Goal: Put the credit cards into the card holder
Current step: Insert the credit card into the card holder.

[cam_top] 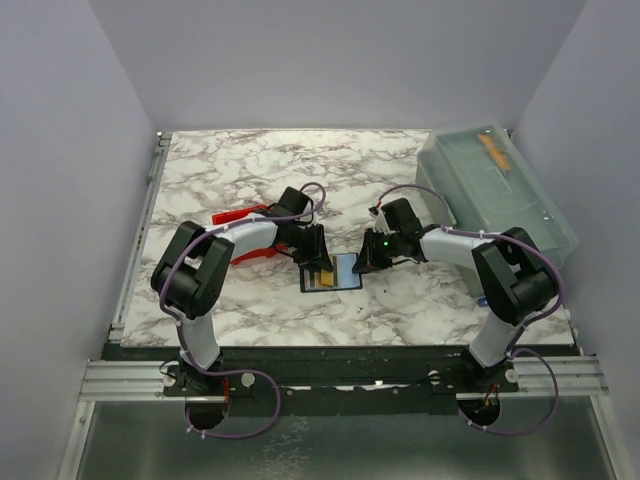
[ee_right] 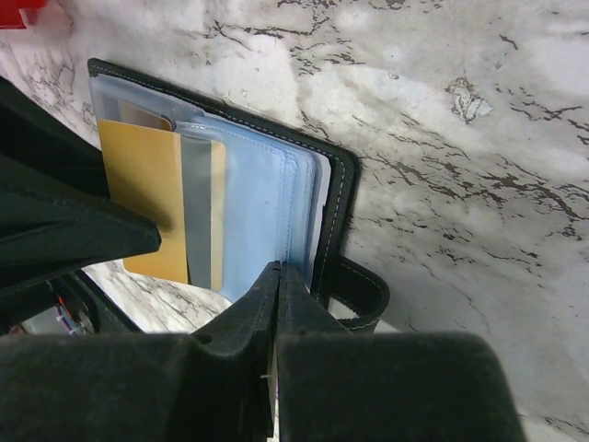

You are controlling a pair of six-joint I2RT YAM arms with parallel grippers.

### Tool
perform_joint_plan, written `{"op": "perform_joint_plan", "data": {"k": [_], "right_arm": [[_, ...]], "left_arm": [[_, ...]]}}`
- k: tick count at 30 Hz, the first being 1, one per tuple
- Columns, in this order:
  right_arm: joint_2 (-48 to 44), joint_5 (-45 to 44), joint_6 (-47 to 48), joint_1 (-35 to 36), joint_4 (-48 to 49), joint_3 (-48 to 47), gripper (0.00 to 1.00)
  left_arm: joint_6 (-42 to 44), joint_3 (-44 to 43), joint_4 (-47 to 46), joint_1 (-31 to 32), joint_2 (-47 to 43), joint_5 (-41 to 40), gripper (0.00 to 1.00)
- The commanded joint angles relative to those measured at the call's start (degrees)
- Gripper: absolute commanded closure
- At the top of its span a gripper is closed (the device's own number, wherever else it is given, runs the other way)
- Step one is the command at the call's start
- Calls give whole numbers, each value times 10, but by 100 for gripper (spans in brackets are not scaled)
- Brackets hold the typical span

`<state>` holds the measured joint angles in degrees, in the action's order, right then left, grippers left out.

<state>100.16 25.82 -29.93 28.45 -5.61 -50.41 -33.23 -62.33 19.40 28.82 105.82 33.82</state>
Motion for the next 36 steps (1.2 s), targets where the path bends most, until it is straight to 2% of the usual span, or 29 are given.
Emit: {"op": "perform_joint_plan", "data": {"k": [1,7,15,25,29,34,36], "right_arm": [[22,-45,10,3,-27,25,96],[15,-46,13,4,-31,25,97],[16,-44,15,3,-33,23,98],[12,-40,13,4,-28,27,99],[14,-34,5,4,-20,31,100],[-5,-24,-18,4,-2,44,98],[-15,-28,-24,4,-2,46,98]], "left_arm": [[-1,2,47,7,-45,-114,65],[10,-3,80,9,-45,-122,56],[12,-20,81,22,-20,-111,56],[-10,-23,79,38,-2,-138,54],[-19,-22,46,40,20,-105,54],[-60,-19,-38,41,21,-4,54],[-66,-13,-52,41,8,1,54]]}}
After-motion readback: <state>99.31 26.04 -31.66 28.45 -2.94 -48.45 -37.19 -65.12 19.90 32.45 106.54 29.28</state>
